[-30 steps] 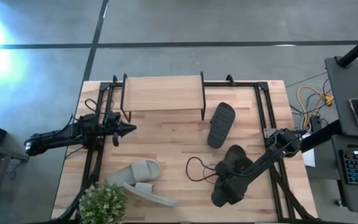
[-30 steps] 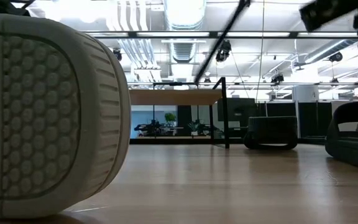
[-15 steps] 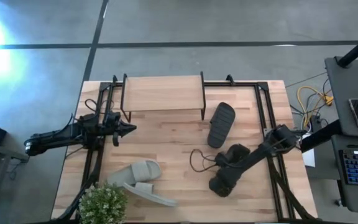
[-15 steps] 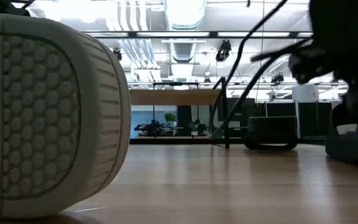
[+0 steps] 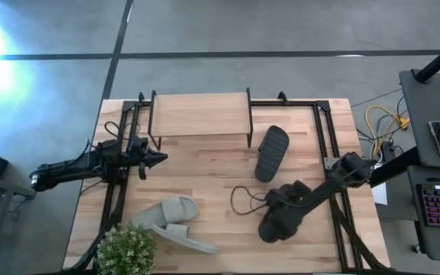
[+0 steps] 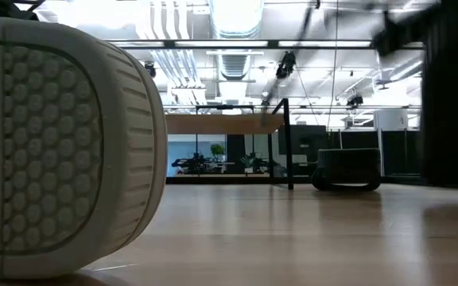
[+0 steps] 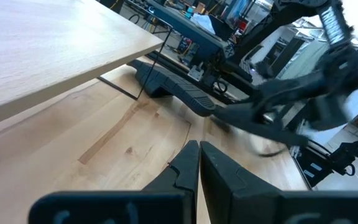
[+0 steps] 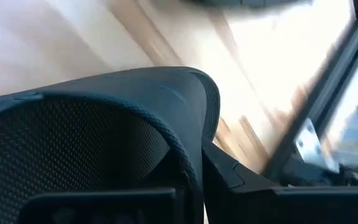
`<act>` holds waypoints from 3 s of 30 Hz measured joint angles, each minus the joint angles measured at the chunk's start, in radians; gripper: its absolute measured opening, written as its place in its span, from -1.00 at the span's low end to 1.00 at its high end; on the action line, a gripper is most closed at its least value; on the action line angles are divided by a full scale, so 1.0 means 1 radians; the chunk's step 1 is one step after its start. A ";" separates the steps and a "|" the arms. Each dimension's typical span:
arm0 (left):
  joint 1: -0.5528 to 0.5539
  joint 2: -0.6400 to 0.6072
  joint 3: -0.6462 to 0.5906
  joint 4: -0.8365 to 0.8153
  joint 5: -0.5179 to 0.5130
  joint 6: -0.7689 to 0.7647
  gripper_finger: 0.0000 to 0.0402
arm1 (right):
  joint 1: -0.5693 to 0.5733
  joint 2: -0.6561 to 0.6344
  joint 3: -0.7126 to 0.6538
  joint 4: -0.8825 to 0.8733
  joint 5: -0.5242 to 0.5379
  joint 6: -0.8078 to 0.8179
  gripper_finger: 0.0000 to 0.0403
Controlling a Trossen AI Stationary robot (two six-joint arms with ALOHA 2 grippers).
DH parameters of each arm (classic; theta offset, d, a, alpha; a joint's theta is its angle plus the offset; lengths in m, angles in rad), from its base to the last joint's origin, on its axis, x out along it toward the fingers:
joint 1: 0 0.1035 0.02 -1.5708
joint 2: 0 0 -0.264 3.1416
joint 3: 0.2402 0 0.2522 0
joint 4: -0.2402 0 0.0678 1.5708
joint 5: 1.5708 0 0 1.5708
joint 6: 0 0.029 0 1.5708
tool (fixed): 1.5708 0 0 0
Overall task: Pick and place slides into the shelf
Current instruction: Put the bottom black slide on the shelf, then put the bottom gray slide under the shelf
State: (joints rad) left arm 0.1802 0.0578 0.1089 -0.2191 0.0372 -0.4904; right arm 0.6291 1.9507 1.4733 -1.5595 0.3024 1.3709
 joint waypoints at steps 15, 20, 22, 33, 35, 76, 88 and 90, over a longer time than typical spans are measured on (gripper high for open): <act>0.000 0.001 0.000 0.000 0.000 0.000 -1.00 | -0.305 0.027 0.559 0.052 0.801 -0.940 -0.93; 0.000 -0.001 0.000 -0.001 0.000 0.000 -1.00 | -0.524 0.028 0.602 0.390 0.768 -1.310 -0.93; 0.000 0.000 0.000 0.001 0.000 0.000 -1.00 | -0.594 0.031 0.603 0.559 0.702 -1.500 -0.93; 0.000 0.000 0.000 0.001 -0.001 0.000 -1.00 | -0.861 0.122 0.614 0.820 0.478 -1.900 -0.93; 0.000 0.000 0.000 -0.001 0.000 0.000 -1.00 | -0.891 0.144 0.614 0.831 0.477 -1.899 -0.93; 0.000 0.000 0.000 0.000 0.000 0.000 -1.00 | -0.890 0.238 0.779 0.519 0.223 -1.596 -0.11; 0.000 0.000 0.000 0.000 0.000 0.000 -1.00 | -0.787 0.095 0.794 0.072 -0.051 -1.179 -0.13; 0.000 0.000 0.000 0.000 0.000 0.000 -1.00 | -0.767 0.071 0.765 0.071 -0.046 -1.128 -0.16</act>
State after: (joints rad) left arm 0.1806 0.0582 0.1089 -0.2188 0.0372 -0.4904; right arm -0.1376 2.0215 2.2384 -1.4885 0.2562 0.2432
